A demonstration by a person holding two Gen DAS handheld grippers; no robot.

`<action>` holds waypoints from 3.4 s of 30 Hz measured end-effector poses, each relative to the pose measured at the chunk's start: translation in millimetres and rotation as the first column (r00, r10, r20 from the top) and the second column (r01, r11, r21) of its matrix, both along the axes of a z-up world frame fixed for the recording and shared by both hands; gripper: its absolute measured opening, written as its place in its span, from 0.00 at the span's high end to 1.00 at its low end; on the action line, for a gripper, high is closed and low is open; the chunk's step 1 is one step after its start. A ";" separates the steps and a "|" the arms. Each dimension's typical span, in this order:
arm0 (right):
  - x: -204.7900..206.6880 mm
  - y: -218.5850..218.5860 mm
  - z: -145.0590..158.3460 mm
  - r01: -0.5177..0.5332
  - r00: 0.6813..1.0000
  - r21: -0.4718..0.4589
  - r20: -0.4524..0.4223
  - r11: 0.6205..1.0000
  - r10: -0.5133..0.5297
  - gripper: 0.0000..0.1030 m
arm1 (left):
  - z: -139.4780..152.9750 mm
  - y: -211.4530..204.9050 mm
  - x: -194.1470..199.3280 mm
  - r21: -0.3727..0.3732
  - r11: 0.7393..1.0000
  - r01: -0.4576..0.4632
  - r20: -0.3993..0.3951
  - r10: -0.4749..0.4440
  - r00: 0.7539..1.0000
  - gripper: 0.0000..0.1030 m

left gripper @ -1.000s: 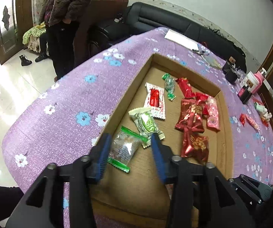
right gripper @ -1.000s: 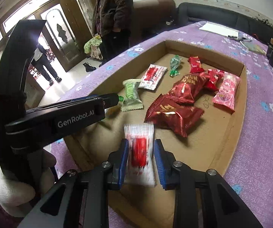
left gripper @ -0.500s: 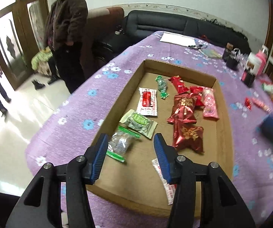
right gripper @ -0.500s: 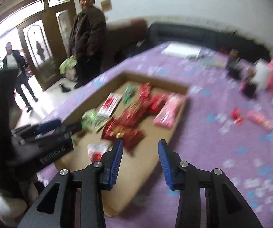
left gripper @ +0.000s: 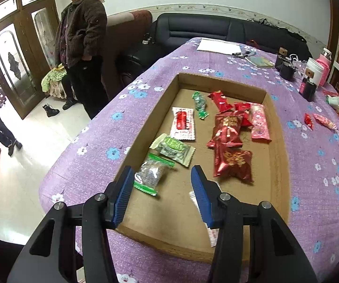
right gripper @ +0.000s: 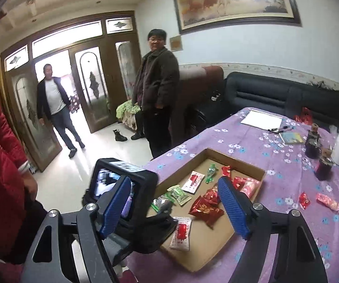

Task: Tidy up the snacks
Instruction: 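Open both tools to drop the packets into the box, then move the right tool to the pink cartoon packet and grasp it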

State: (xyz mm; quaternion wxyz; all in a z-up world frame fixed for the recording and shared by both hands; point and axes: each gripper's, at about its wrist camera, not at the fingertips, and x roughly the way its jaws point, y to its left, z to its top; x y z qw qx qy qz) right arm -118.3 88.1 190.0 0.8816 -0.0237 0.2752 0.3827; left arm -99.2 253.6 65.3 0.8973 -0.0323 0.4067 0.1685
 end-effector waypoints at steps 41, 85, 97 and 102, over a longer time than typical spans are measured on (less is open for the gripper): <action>37.5 15.8 -64.3 0.452 0.889 -0.509 0.326 0.732 -0.322 0.21 | 16.6 -27.9 -0.1 -0.135 0.981 0.137 0.042 -0.132 0.990 0.41; 228.3 -185.3 -126.6 0.481 0.797 -0.223 -0.292 0.848 -0.529 0.35 | 36.5 -72.0 25.6 -0.136 0.956 0.259 0.087 -0.249 0.965 0.41; 174.6 -145.5 -125.1 0.288 0.854 -0.054 -0.438 0.956 -0.282 0.33 | 2.6 4.7 26.3 -0.360 0.933 -0.013 0.014 0.019 1.000 0.37; 177.9 -163.6 -131.7 0.333 0.819 -0.015 -0.491 0.943 -0.297 0.33 | 2.5 -61.4 28.4 -0.383 0.906 0.179 0.036 -0.179 0.983 0.37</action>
